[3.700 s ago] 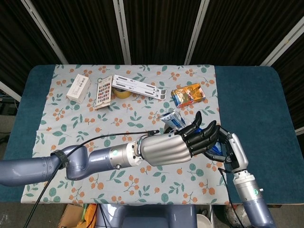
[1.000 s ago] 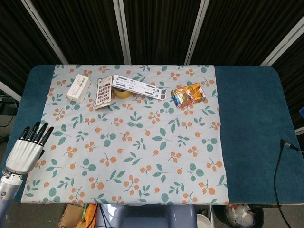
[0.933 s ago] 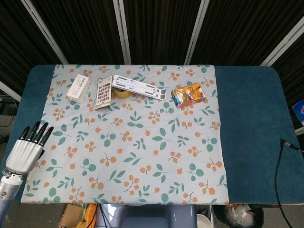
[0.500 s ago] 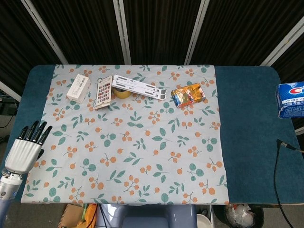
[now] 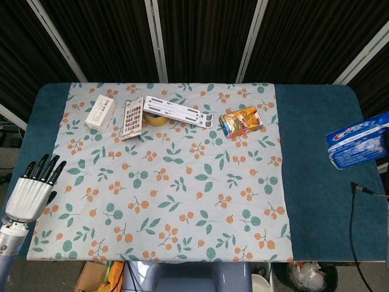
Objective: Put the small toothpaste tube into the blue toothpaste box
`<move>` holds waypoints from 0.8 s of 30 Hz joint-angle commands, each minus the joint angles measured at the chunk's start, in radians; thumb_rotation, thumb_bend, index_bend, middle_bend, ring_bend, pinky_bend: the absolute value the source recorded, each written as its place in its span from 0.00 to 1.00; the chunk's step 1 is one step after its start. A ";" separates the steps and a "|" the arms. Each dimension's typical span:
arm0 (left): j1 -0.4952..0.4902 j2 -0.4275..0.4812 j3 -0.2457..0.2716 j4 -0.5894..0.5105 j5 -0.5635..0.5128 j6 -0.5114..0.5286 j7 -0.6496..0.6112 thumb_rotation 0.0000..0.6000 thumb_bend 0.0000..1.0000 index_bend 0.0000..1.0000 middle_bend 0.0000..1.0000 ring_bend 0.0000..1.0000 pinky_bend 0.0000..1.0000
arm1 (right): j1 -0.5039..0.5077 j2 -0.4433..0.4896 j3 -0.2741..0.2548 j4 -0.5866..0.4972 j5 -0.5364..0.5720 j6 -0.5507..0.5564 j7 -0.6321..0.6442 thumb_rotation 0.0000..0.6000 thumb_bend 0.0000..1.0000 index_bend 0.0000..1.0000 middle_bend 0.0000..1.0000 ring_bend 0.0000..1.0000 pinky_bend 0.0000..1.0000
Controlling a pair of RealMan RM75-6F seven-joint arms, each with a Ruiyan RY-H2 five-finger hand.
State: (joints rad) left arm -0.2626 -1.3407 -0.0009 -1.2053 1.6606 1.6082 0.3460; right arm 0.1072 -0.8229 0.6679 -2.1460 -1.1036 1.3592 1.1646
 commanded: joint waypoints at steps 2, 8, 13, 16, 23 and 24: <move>0.001 0.002 -0.004 -0.006 -0.005 -0.008 -0.004 1.00 0.00 0.16 0.14 0.13 0.27 | 0.070 -0.132 -0.180 0.111 -0.150 -0.009 -0.322 1.00 0.47 0.54 0.60 0.57 0.54; 0.001 0.004 -0.003 -0.008 0.005 -0.012 0.002 1.00 0.00 0.17 0.14 0.13 0.27 | 0.113 -0.278 -0.318 0.255 -0.274 0.001 -0.601 1.00 0.47 0.54 0.60 0.57 0.54; 0.002 0.006 -0.006 -0.009 0.006 -0.015 -0.002 1.00 0.00 0.17 0.14 0.13 0.27 | 0.126 -0.383 -0.416 0.357 -0.357 -0.001 -0.719 1.00 0.47 0.54 0.60 0.57 0.54; 0.003 0.006 -0.007 -0.011 0.006 -0.018 -0.003 1.00 0.00 0.17 0.14 0.13 0.27 | 0.131 -0.423 -0.487 0.417 -0.410 -0.027 -0.794 1.00 0.47 0.54 0.60 0.57 0.54; 0.004 0.008 -0.007 -0.016 0.012 -0.024 0.001 1.00 0.00 0.17 0.14 0.13 0.27 | 0.148 -0.474 -0.606 0.514 -0.473 -0.114 -0.958 1.00 0.47 0.54 0.60 0.57 0.54; 0.005 0.008 -0.008 -0.017 0.011 -0.025 0.000 1.00 0.00 0.17 0.14 0.13 0.27 | 0.149 -0.479 -0.613 0.517 -0.469 -0.124 -0.978 1.00 0.47 0.54 0.60 0.57 0.54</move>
State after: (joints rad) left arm -0.2582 -1.3326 -0.0081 -1.2215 1.6725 1.5834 0.3469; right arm 0.2475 -1.2802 0.0892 -1.6499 -1.5615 1.2719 0.2330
